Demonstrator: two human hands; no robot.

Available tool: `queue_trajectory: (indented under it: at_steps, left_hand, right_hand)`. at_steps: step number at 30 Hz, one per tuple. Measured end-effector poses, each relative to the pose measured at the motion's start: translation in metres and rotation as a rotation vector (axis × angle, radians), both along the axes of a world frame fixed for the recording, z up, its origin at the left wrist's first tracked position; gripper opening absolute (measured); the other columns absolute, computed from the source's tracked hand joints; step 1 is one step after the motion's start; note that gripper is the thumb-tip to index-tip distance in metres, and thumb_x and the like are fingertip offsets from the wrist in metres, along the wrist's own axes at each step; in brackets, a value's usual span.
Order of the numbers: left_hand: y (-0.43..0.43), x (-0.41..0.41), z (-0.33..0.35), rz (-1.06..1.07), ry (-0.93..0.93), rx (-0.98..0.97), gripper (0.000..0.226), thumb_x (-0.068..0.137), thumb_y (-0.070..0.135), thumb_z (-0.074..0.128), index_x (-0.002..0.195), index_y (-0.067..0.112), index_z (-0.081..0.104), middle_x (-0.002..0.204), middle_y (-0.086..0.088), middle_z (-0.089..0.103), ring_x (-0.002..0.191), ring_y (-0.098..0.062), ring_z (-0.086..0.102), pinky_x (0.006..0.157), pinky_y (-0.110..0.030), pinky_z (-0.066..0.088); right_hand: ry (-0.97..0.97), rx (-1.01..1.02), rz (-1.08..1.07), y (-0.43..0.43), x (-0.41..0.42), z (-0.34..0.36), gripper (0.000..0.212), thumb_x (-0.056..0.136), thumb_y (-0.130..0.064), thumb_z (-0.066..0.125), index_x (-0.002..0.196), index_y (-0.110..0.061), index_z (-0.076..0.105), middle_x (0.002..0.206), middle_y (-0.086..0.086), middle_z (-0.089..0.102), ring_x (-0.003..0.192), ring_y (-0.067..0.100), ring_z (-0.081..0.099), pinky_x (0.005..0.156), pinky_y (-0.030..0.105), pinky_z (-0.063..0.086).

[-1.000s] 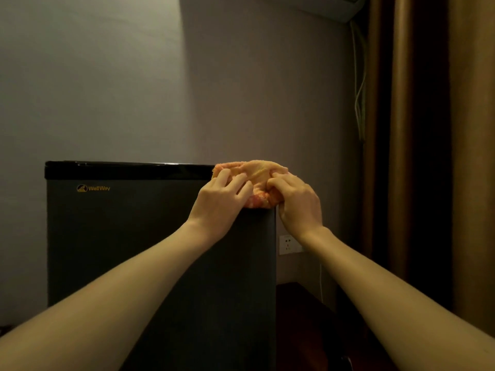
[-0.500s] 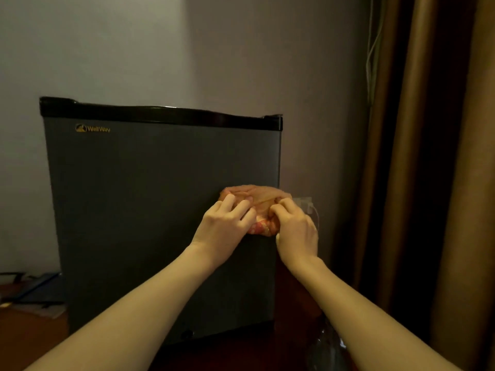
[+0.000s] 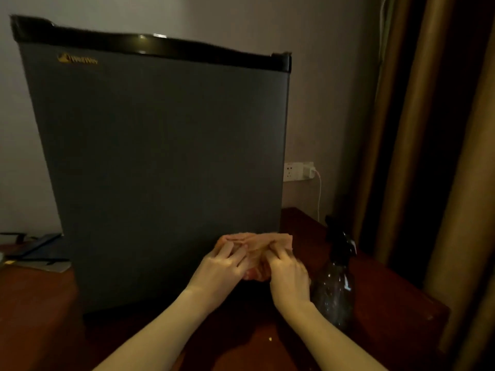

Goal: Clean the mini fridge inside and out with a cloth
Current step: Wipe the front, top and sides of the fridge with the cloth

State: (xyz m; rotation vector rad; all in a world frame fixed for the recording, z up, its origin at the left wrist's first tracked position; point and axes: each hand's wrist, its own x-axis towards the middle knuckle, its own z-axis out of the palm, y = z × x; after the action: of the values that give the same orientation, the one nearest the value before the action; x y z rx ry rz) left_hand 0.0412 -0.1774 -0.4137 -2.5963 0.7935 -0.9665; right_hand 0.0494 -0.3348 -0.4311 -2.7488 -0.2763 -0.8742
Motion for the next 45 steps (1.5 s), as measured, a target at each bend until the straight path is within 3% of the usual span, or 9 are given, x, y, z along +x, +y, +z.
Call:
queue_trajectory:
  at_steps: [2,5,7,8,11,21,26,40,45]
  left_hand:
    - [0.0,-0.007,-0.012,0.044,0.112,-0.023,0.037,0.059,0.017,0.086,0.094,0.017,0.074,0.102,-0.002,0.069,0.095,-0.025,0.065,0.062,-0.031,0.057]
    - [0.0,-0.016,-0.034,0.15,0.334,-0.049,0.039,0.092,0.012,0.054,0.131,0.015,0.053,0.14,-0.002,0.045,0.13,-0.028,0.038,0.085,-0.038,0.049]
    - [-0.001,-0.018,-0.039,0.204,0.408,-0.084,0.046,0.094,0.007,0.046,0.139,0.017,0.043,0.147,-0.001,0.035,0.133,-0.027,0.029,0.092,-0.039,0.044]
    - [-0.002,-0.018,-0.039,0.212,0.41,-0.092,0.047,0.094,0.006,0.046,0.139,0.017,0.042,0.147,-0.001,0.036,0.133,-0.027,0.029,0.093,-0.04,0.044]
    - [-0.002,-0.019,-0.033,0.207,0.395,-0.093,0.044,0.094,0.005,0.045,0.137,0.016,0.044,0.144,-0.003,0.04,0.131,-0.028,0.032,0.093,-0.041,0.044]
    - [0.057,-0.045,-0.05,0.262,0.298,-0.128,0.04,0.093,0.006,0.044,0.132,0.017,0.048,0.141,-0.003,0.044,0.13,-0.027,0.036,0.085,-0.038,0.048]
    - [0.101,-0.061,-0.058,0.216,0.262,-0.154,0.041,0.046,0.017,0.087,0.083,0.027,0.072,0.085,0.011,0.069,0.086,-0.016,0.067,0.041,-0.022,0.049]
    - [0.232,-0.114,-0.067,0.451,0.203,-0.347,0.051,0.038,0.009,0.086,0.082,0.03,0.071,0.083,0.013,0.069,0.078,-0.01,0.068,0.043,-0.019,0.05]
    - [0.261,-0.131,-0.054,0.559,0.19,-0.536,0.056,0.045,0.01,0.088,0.091,0.036,0.072,0.089,0.013,0.07,0.075,-0.009,0.07,0.045,-0.021,0.051]
  right_hand:
    - [0.078,-0.038,0.025,0.003,-0.003,-0.014,0.039,0.055,0.0,0.084,0.088,-0.017,0.073,0.096,0.001,0.068,0.07,0.024,0.068,0.054,0.034,0.055]
    - [0.175,-0.105,0.012,0.01,-0.011,-0.027,0.033,0.07,0.002,0.073,0.098,-0.015,0.072,0.106,0.003,0.065,0.087,0.031,0.067,0.067,0.042,0.056]
    - [0.16,-0.142,-0.024,0.012,-0.01,-0.028,0.033,0.068,-0.001,0.076,0.096,-0.018,0.072,0.102,0.003,0.067,0.087,0.028,0.067,0.067,0.043,0.055]
    - [0.17,-0.157,-0.026,0.013,-0.008,-0.028,0.032,0.078,-0.003,0.069,0.106,-0.02,0.069,0.111,0.003,0.065,0.096,0.026,0.064,0.076,0.042,0.054]
    - [0.229,-0.192,0.014,0.011,-0.006,-0.026,0.034,0.094,-0.006,0.045,0.122,-0.022,0.057,0.129,0.0,0.054,0.113,0.021,0.054,0.094,0.039,0.045]
    - [0.229,-0.206,0.111,0.057,-0.03,-0.027,0.04,0.092,-0.002,0.043,0.126,-0.019,0.054,0.132,0.003,0.053,0.12,0.023,0.05,0.096,0.036,0.043]
    - [0.254,-0.203,0.171,0.091,-0.041,-0.029,0.043,0.091,-0.001,0.043,0.128,-0.022,0.054,0.134,0.001,0.051,0.124,0.023,0.047,0.094,0.037,0.047]
    - [0.413,-0.172,0.352,0.226,-0.072,-0.033,0.048,0.086,0.002,0.05,0.125,-0.027,0.052,0.134,0.006,0.044,0.121,0.028,0.046,0.081,0.046,0.052]
    - [0.507,-0.226,0.428,0.266,-0.084,-0.027,0.054,0.094,-0.007,0.043,0.14,-0.033,0.037,0.147,0.008,0.026,0.135,0.04,0.027,0.094,0.054,0.045]
